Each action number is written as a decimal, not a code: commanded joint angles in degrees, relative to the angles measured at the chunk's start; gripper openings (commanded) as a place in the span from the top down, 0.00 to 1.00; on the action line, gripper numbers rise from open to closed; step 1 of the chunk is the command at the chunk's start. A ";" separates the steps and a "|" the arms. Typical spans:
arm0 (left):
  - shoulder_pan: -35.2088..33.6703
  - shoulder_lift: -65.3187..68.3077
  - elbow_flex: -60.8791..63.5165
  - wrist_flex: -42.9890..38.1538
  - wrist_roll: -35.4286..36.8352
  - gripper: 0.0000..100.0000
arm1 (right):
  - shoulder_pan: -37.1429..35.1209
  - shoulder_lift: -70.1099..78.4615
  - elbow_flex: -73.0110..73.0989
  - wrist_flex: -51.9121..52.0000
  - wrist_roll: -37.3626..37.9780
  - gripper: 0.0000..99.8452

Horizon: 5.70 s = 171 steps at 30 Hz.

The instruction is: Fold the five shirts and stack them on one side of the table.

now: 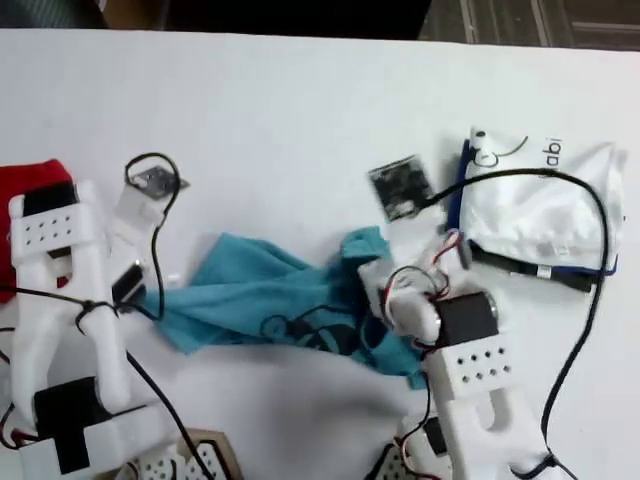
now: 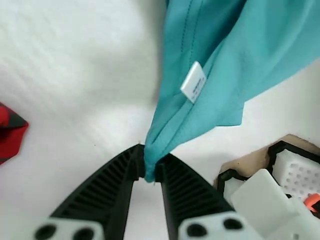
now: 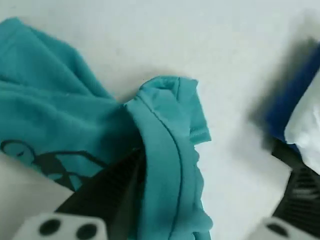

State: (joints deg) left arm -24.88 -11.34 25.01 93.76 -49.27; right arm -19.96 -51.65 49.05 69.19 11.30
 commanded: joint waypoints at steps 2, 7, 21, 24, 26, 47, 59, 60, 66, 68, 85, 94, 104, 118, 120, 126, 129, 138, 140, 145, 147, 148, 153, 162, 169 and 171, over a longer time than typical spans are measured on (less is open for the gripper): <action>-0.09 -1.85 -0.22 0.09 0.18 0.97 | -4.88 -1.19 -0.35 9.01 8.79 0.59; 0.00 -1.85 -0.57 -0.44 0.18 0.97 | -6.81 -1.27 -0.35 19.03 22.24 0.59; 0.09 -1.85 -0.57 -0.35 1.41 0.97 | -3.91 -1.19 7.74 7.87 29.01 0.59; 0.26 -1.85 -0.57 -0.35 4.48 0.97 | -0.84 -0.40 10.02 -3.82 22.51 0.59; 0.35 -1.85 -0.57 -0.44 5.10 0.97 | 0.92 1.98 8.88 -10.07 17.58 0.59; 0.26 -1.93 -0.57 -0.35 5.10 0.97 | 1.10 55.87 -30.77 -11.82 13.80 0.59; 3.43 -1.93 -0.57 -0.53 4.57 0.97 | 2.07 75.56 -56.18 10.95 14.24 0.59; 3.43 -1.93 -0.57 -0.53 4.57 0.97 | 2.33 75.56 -57.41 13.14 14.24 0.59; 3.34 -1.93 -0.57 -2.46 4.57 0.97 | 3.30 75.74 -62.68 21.14 14.24 0.59; 3.34 -1.93 -0.57 -2.46 4.57 0.97 | 3.21 76.26 -62.77 22.64 14.24 0.62; 3.34 -1.85 -0.92 -3.25 5.01 0.97 | 2.95 80.48 -75.34 17.19 13.80 0.98; 3.08 -2.29 -20.09 -4.40 7.91 0.97 | -0.84 76.62 -110.59 20.26 14.24 0.98; 2.99 -2.55 -46.20 8.62 14.51 0.97 | 1.19 74.07 -122.99 29.41 13.98 0.98; -3.52 -1.93 -6.02 3.69 0.44 0.97 | 4.35 36.53 -49.49 25.89 14.33 0.98; -3.34 -1.93 -2.51 1.41 0.44 0.97 | 6.37 32.48 -36.13 20.88 15.56 0.98; -3.16 -1.85 0.31 -0.44 0.18 0.97 | 9.80 26.95 -6.24 5.23 24.00 0.98; -3.16 -1.76 1.01 -0.44 0.09 0.97 | 10.68 26.68 -2.64 3.91 26.55 0.98; -3.16 -1.76 2.33 -2.11 0.09 0.97 | 13.85 26.42 -16.70 15.87 27.08 0.72; -3.08 -1.76 2.33 -2.55 0.09 0.97 | 11.74 26.59 -20.84 16.04 26.73 0.72; -3.08 -1.76 2.33 -2.90 0.18 0.97 | 8.13 28.35 -29.54 9.63 19.69 0.72; -3.08 -1.76 2.33 -2.90 0.18 0.97 | 7.96 30.55 -30.77 6.55 15.03 0.72; -3.08 -1.76 2.33 -2.90 0.18 0.97 | 7.96 32.04 -30.95 5.23 13.45 0.72; -3.08 -1.76 2.33 -2.90 0.09 0.97 | 8.04 43.56 -30.77 4.44 11.34 0.72; -3.08 -1.76 2.24 -4.57 0.09 0.97 | 9.27 51.82 -31.03 13.58 16.00 0.74; -3.08 -1.76 2.15 -5.45 0.18 0.97 | 10.15 52.35 -30.77 9.98 16.18 0.79; -3.08 -1.76 2.15 -6.07 0.18 0.97 | 9.98 52.44 -30.77 9.98 16.09 0.79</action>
State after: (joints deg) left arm -27.69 -11.87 27.65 88.75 -48.75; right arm -10.02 0.75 20.48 79.74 27.12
